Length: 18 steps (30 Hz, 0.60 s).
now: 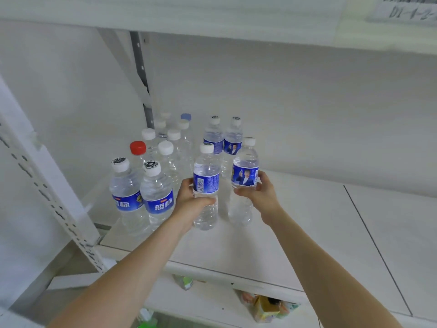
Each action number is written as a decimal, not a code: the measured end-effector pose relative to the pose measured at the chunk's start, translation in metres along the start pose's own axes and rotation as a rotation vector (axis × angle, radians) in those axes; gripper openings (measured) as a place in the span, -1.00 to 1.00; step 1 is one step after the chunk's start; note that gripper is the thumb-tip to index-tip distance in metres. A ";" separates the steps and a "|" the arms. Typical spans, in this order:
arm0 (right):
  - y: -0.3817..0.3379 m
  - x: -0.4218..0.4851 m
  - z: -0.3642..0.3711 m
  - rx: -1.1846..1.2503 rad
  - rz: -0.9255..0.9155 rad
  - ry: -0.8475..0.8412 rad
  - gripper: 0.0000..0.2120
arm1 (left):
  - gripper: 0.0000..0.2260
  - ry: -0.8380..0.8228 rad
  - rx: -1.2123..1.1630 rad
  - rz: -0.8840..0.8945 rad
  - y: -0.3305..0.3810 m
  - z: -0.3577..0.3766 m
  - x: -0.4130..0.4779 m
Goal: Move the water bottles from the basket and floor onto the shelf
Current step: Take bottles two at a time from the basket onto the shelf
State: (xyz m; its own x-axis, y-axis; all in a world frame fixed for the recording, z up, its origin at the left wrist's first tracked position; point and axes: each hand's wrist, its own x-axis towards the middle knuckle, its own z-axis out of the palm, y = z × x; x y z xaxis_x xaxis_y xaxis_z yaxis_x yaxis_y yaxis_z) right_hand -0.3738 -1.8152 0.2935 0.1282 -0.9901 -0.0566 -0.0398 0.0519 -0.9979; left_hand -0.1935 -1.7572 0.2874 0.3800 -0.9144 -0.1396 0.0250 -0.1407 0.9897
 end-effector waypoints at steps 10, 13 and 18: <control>0.022 0.042 0.015 -0.008 -0.074 0.027 -0.36 | -0.36 0.028 -0.019 0.057 -0.009 0.009 0.037; 0.028 0.045 0.016 -0.038 -0.115 0.026 -0.34 | -0.37 0.015 -0.018 0.074 -0.011 0.009 0.039; 0.031 0.041 0.015 -0.087 -0.122 0.020 -0.32 | -0.41 -0.005 0.010 0.061 -0.028 0.006 0.036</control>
State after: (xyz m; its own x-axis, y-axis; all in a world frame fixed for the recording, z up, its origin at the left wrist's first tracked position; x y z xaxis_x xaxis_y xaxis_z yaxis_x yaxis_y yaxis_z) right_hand -0.3553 -1.8518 0.2600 0.1171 -0.9909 0.0660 -0.1109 -0.0791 -0.9907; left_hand -0.1858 -1.7878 0.2542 0.3761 -0.9231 -0.0797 -0.0075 -0.0890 0.9960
